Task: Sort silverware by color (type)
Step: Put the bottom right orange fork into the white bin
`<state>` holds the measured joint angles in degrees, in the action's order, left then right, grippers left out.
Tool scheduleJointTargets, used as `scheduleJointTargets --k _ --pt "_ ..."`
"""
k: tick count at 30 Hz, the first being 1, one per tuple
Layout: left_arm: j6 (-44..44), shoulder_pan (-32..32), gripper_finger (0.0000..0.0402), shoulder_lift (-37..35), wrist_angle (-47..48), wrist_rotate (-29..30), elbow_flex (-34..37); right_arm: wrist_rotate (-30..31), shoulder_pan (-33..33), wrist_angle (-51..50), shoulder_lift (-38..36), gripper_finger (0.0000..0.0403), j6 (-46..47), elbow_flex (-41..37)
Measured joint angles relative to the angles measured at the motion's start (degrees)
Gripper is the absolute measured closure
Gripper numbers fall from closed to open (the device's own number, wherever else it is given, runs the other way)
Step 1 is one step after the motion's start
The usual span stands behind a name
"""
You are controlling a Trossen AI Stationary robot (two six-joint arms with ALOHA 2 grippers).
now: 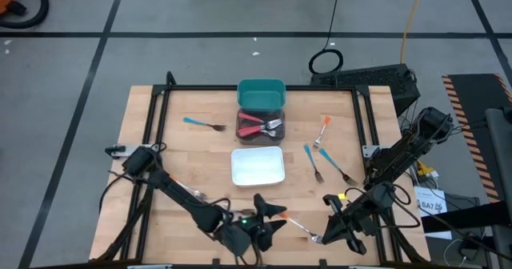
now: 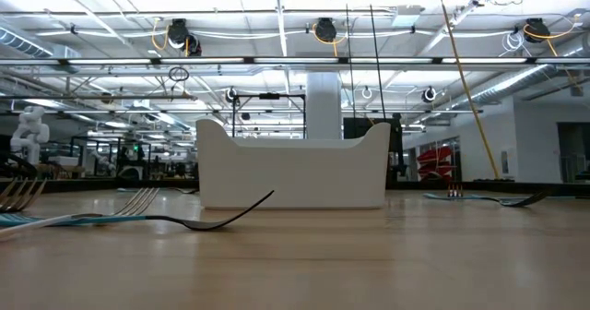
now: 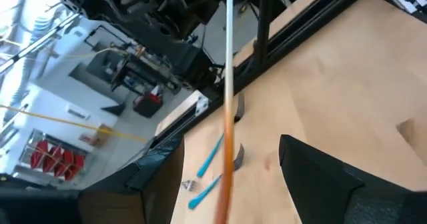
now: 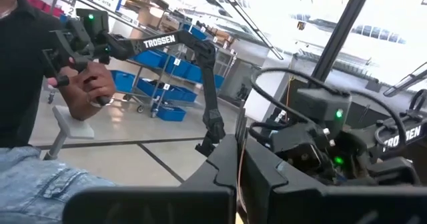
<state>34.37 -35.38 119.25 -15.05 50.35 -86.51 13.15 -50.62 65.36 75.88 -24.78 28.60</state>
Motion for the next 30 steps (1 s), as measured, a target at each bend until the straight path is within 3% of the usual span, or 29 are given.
scheduleJointTargets --k 9,20,30 --pt "-10.71 -0.07 0.0158 0.36 18.86 1.84 -6.67 0.01 -0.10 -0.02 0.00 0.0403 0.31 0.00" --pt "-15.21 0.69 0.0161 0.38 22.14 2.34 -6.70 0.12 -0.10 -0.04 0.00 0.0403 0.29 0.00" --pt "-15.71 0.66 0.0254 0.38 22.06 2.32 -6.70 0.23 -0.10 -0.07 0.00 0.0403 0.29 0.00"
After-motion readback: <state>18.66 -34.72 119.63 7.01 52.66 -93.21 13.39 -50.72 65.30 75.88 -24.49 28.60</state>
